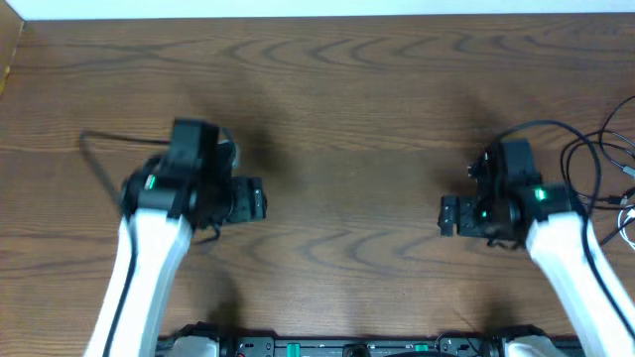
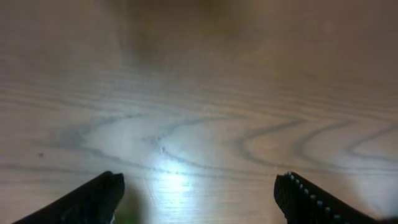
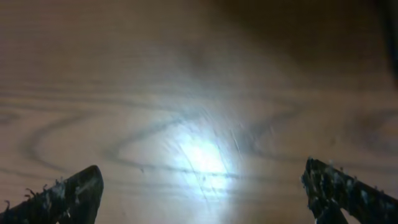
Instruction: Untangle cables
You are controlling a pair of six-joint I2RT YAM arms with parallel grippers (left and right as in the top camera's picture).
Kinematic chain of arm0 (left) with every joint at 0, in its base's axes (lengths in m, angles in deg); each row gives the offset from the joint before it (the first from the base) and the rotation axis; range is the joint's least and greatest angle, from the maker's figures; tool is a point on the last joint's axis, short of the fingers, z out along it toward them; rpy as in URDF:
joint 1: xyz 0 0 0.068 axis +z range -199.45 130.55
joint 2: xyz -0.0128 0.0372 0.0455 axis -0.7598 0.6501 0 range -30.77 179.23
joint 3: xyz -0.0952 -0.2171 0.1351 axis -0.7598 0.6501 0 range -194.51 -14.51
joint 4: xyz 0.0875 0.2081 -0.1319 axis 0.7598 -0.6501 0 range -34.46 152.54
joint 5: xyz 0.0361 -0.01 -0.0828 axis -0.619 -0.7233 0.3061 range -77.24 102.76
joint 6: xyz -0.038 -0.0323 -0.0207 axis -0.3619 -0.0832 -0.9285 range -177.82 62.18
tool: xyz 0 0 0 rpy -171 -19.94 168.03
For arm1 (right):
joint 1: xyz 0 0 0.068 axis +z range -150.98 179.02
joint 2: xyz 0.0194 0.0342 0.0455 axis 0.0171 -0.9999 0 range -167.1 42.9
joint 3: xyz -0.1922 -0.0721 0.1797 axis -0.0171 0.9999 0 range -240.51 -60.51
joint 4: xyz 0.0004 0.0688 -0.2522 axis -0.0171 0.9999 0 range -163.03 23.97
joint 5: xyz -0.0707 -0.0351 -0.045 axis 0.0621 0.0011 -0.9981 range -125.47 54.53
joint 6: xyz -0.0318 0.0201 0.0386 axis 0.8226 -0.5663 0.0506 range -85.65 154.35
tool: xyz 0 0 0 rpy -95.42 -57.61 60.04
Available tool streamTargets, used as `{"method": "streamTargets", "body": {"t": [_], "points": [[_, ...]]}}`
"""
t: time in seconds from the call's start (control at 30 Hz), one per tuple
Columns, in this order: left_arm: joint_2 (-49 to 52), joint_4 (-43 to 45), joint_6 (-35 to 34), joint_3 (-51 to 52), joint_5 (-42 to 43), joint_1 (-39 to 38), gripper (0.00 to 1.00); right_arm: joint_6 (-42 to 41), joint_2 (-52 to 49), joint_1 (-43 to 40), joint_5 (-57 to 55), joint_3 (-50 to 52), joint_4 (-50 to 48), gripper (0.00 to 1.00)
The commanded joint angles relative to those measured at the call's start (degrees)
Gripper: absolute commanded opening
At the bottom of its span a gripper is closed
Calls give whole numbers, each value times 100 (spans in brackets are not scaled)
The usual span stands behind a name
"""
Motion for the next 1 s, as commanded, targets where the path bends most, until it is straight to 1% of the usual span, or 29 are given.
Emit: {"method": "streamTargets", "body": {"t": [0.0,0.03,0.07,0.2,0.37,0.47,0.97], "points": [[-1067,345,33,520,-376,28,84,-330,920,332,-623,271,-184,99],[-1412,485,-17,675,-433,28,90,-330,1172,415,-728,310,-199,99],[-1746,612,-57,820,-455,28,99,-330,1462,498,-824,343,-201,99],[-2693,750,-52,1067,-474,28,99,-328,2341,595,-896,372,-195,99],[-3274,702,-52,1067,-472,28,99,-328,2981,595,-898,372,-195,99],[-3401,697,-52,1067,-472,28,100,-328,3097,592,-896,372,-118,99],[-3383,673,-52,1067,-472,28,100,-328,3095,595,-896,374,-24,99]]}}
